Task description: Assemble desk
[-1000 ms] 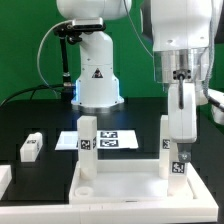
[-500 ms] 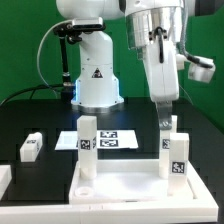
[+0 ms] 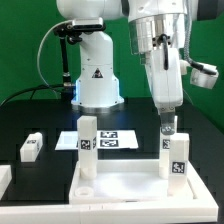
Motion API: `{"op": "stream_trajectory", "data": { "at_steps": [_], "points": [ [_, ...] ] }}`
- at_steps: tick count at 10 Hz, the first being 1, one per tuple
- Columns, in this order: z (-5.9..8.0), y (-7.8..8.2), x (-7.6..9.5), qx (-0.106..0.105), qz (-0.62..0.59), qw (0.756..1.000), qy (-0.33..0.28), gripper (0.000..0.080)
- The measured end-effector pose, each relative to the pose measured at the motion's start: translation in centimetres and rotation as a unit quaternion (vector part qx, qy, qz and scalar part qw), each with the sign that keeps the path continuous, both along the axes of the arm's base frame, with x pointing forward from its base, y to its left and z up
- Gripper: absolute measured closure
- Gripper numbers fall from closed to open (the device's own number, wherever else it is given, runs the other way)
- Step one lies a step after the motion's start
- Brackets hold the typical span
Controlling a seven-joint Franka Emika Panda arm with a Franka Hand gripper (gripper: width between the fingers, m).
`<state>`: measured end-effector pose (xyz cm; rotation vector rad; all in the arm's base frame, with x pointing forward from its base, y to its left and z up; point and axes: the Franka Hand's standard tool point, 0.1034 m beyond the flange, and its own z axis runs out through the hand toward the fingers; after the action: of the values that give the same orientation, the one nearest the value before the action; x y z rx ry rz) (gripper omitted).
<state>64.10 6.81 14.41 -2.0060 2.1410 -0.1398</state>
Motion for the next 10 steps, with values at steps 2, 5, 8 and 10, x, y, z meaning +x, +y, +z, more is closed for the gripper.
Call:
{"op": "stream_trajectory", "data": {
  "at_steps": [2,5,8,10],
  "points": [
    [1.1,-2.1,-2.3,0.0,0.042,0.999,-0.006,0.015],
    [2.9,-9.4,-5.9,-0.035,0.234,0.971,-0.032,0.015],
    [2.5,-9.8,-6.2,-0.056,0.324,0.944,-0.036,0.015],
    [2.5,-10.0,-6.3,-0.068,0.374,0.924,-0.04,0.015]
  ]
}}
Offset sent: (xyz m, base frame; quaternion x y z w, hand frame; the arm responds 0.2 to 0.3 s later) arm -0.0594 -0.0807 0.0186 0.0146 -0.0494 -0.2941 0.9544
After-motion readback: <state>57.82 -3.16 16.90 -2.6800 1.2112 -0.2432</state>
